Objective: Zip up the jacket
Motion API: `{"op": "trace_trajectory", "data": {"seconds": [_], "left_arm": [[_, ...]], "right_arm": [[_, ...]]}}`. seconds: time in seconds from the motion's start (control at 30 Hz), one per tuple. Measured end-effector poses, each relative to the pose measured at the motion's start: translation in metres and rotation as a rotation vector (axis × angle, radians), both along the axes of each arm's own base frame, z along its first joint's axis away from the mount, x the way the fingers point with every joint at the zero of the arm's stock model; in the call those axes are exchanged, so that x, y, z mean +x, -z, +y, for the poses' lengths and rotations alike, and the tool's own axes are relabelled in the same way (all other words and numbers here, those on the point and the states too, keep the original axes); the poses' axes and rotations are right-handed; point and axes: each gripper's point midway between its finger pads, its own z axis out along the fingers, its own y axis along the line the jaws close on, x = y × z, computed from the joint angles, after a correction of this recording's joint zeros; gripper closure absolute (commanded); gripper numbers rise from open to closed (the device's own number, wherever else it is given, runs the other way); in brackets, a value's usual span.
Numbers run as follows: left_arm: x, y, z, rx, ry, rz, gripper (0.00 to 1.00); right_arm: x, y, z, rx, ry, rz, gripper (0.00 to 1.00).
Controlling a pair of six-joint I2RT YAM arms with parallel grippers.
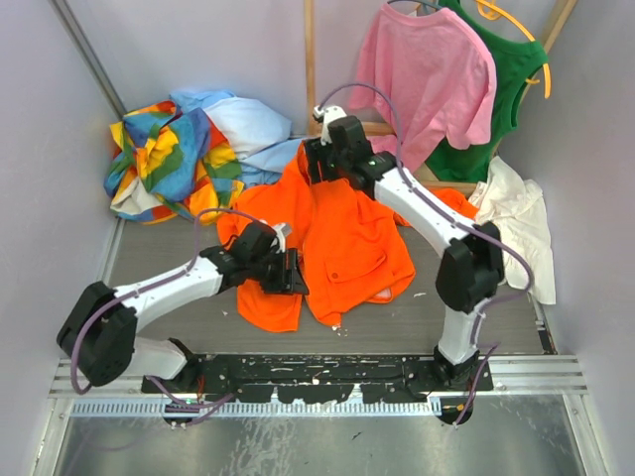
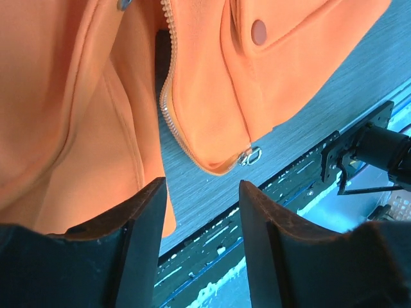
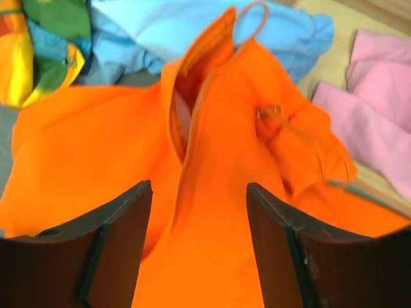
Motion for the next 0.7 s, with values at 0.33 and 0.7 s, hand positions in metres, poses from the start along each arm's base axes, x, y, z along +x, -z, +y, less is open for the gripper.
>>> {"op": "trace_trajectory", "data": {"seconds": [0.33, 0.7], "left_arm": [[-0.046, -0.022, -0.013, -0.008, 0.056, -0.094, 0.43], [-0.078, 0.029, -0.019, 0.043, -0.04, -0.081, 0.55]], "right_arm": [[-0.118, 0.052, -0.055, 0.034, 0.022, 0.123, 0.32], [-0.217, 0.126, -0.076, 0.084, -0.011, 0.263, 0.32]]}}
